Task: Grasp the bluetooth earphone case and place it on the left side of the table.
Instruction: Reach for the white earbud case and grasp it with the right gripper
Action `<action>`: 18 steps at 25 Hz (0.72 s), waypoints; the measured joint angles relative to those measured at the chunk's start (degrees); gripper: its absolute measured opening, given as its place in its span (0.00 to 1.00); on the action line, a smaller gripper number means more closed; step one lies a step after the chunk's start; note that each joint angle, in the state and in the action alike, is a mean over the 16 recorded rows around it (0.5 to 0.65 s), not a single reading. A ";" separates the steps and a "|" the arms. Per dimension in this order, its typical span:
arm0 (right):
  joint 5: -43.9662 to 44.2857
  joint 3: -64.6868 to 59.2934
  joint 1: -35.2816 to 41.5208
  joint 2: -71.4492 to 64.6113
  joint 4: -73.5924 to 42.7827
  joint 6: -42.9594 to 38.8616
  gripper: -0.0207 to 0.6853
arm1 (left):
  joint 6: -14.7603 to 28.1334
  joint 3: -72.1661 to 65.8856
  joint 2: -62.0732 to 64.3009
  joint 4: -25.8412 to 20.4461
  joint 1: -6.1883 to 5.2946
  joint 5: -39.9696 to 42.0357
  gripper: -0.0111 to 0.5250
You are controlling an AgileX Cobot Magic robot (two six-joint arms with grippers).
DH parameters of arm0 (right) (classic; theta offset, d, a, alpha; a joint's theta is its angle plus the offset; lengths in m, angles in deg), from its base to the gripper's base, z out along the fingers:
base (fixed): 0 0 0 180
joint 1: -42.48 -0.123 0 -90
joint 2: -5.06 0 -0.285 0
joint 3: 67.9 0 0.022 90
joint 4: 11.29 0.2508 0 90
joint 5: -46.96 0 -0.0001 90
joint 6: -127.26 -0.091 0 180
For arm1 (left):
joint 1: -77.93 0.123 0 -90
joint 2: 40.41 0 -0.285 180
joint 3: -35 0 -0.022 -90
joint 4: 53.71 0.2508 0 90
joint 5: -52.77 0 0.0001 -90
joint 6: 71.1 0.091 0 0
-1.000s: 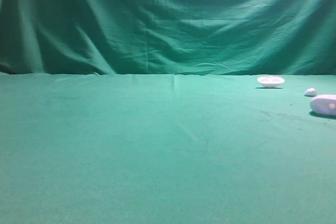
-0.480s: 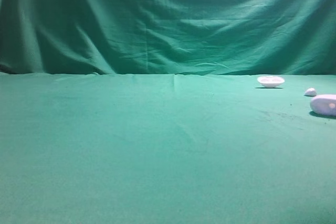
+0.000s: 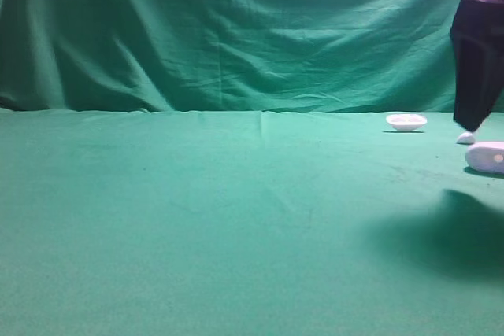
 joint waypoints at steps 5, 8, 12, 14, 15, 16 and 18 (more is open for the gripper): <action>-2.15 0.24 0.00 -2.15 -0.45 -0.13 0.84 | 0.00 0.00 0.00 0.00 0.00 0.00 0.02; -2.89 0.58 0.00 -2.93 -0.73 -0.14 0.78 | 0.00 0.00 0.00 0.00 0.00 0.00 0.02; -2.44 1.67 0.00 -3.54 -1.11 -0.14 0.70 | 0.00 0.00 0.00 0.00 0.00 0.00 0.02; -1.44 2.71 0.00 -3.69 -1.29 -0.14 0.67 | 0.00 0.00 0.00 0.00 0.00 0.00 0.02; -0.74 3.39 0.00 -3.74 -1.34 -0.14 0.66 | 0.00 0.00 0.00 0.00 0.00 0.00 0.02; 0.09 4.20 -0.01 -3.77 -1.33 -0.14 0.64 | 0.00 0.00 0.00 0.00 0.00 0.00 0.02; 2.08 6.24 -0.10 -3.82 -1.14 -0.14 0.63 | 0.00 0.00 0.00 0.00 0.00 0.00 0.02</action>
